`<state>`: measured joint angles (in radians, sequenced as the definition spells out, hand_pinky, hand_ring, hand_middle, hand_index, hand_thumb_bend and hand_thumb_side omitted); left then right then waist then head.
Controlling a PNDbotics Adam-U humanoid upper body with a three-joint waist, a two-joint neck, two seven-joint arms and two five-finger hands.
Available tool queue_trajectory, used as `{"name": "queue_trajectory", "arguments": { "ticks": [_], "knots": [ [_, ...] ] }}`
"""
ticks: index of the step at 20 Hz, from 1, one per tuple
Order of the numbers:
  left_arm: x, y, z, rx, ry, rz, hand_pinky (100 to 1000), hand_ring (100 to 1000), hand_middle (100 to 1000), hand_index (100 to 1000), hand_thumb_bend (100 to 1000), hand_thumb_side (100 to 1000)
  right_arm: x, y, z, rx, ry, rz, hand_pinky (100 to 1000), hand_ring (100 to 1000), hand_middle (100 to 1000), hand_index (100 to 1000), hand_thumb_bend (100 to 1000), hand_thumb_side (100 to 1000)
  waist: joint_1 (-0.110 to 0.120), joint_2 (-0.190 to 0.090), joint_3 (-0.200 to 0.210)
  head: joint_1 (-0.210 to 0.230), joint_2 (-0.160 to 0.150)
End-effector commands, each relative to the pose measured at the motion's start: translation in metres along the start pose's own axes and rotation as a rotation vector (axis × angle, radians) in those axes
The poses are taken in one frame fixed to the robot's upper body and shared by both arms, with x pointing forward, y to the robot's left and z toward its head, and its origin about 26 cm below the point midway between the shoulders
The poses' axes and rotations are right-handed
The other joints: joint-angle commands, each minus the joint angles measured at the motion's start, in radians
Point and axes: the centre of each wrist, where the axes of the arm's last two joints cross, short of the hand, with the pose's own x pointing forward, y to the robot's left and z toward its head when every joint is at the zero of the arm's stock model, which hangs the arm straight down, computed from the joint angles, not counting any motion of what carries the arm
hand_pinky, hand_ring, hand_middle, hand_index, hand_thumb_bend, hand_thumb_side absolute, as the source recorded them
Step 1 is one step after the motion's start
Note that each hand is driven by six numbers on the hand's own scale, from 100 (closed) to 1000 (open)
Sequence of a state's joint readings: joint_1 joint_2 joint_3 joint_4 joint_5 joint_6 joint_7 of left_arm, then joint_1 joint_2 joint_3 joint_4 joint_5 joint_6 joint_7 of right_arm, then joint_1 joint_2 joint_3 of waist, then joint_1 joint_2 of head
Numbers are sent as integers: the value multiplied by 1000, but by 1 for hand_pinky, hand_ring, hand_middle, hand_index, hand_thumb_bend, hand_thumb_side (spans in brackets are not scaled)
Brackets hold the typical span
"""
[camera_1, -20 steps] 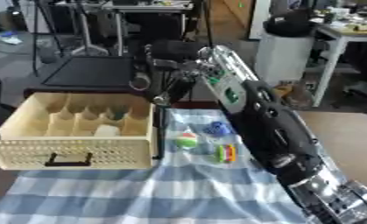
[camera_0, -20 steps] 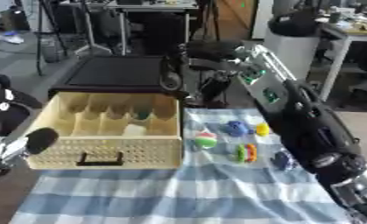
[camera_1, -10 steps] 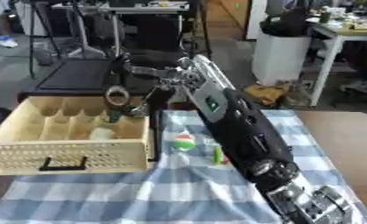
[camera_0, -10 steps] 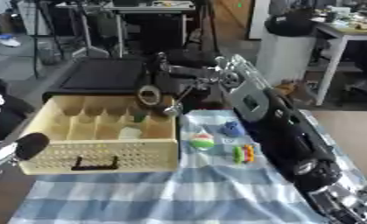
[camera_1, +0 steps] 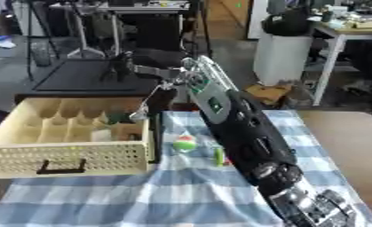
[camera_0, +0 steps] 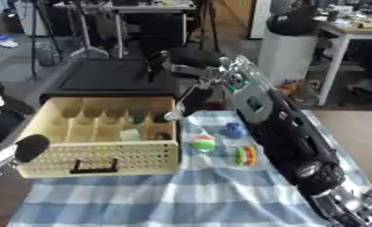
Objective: Pick up objects from table and place into drawer.
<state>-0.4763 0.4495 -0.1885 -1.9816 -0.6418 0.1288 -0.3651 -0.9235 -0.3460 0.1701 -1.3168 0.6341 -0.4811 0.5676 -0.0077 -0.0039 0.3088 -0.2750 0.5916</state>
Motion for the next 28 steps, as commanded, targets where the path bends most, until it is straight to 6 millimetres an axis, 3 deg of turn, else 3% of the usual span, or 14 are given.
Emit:
{"name": "queue_trajectory", "arguments": {
  "ticks": [1,5,10,21,23,26,28],
  "knots": [
    [1,8,3,1,-3,-38,100,100,100,694,730,1000,-3,-26,18,-69,42,69,744,705,737,847,477,334,-1,-16,-12,12,7],
    [-2,5,7,-40,10,-54,100,100,100,693,724,1000,-6,-30,41,-125,99,88,743,707,738,844,434,391,-13,-29,-42,35,23],
    [-3,-2,11,-153,-23,-54,100,100,100,686,697,1000,-10,-22,67,-141,173,76,737,703,735,845,421,425,-19,-45,-72,59,40],
    [-9,-14,25,-562,-81,13,100,100,100,700,695,1000,-20,-5,85,-136,254,13,721,687,718,840,409,443,-3,-56,-89,75,56],
    [-10,-18,28,-625,-71,18,188,110,193,704,704,1000,-21,-4,86,-137,259,9,719,684,715,839,403,447,-2,-56,-90,77,56],
    [-9,-24,30,-736,-57,27,364,421,491,732,723,1000,-22,-3,86,-139,264,3,718,683,713,838,396,449,-1,-54,-93,80,58],
    [-7,-28,30,-831,-45,34,416,546,616,754,739,1000,-22,-3,86,-142,265,1,718,683,713,837,392,453,-1,-52,-95,80,57]
  ]
}}
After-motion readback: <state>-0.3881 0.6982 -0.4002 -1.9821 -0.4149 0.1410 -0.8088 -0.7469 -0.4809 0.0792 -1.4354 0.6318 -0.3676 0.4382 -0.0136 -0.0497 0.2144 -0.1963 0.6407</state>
